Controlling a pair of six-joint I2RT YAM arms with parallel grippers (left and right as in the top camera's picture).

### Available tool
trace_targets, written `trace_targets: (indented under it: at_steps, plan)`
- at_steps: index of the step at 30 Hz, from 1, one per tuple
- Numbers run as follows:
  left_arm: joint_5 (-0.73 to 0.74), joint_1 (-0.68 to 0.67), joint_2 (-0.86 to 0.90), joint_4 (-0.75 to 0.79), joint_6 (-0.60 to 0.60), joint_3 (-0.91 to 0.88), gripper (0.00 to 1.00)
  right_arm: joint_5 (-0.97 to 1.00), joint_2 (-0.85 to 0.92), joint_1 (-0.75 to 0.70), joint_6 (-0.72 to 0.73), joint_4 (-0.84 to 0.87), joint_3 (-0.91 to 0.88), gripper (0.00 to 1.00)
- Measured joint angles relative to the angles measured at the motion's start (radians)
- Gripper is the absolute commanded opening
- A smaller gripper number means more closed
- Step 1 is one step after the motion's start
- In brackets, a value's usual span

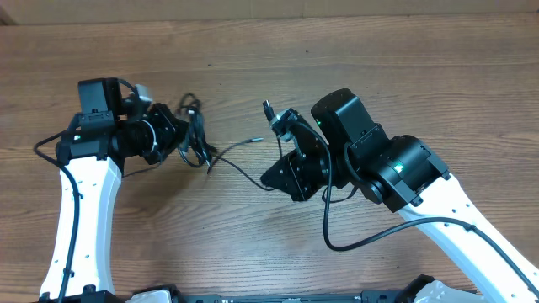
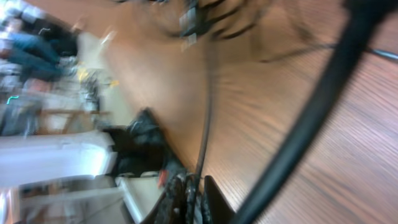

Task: Untangle cables

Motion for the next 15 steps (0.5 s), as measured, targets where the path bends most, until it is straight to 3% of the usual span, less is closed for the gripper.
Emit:
trace_targets:
  at_steps: [2, 8, 11, 15]
  plan:
    - [0.094, -0.011, 0.001, -0.023, 0.090, 0.000, 0.04, 0.062, 0.000, 0.000, 0.037, 0.002, 0.000, 0.64]
    - [0.216, -0.057, 0.001, -0.040, 0.234, 0.000, 0.04, 0.167, 0.000, 0.000, 0.129, 0.010, 0.000, 0.67]
    - [0.233, -0.066, 0.001, -0.036, 0.221, 0.000, 0.04, 0.182, 0.000, 0.000, 0.192, 0.010, 0.000, 0.73]
    - [0.200, -0.066, 0.001, -0.036, 0.088, 0.000, 0.05, 0.188, 0.000, 0.000, 0.295, 0.031, 0.000, 0.84]
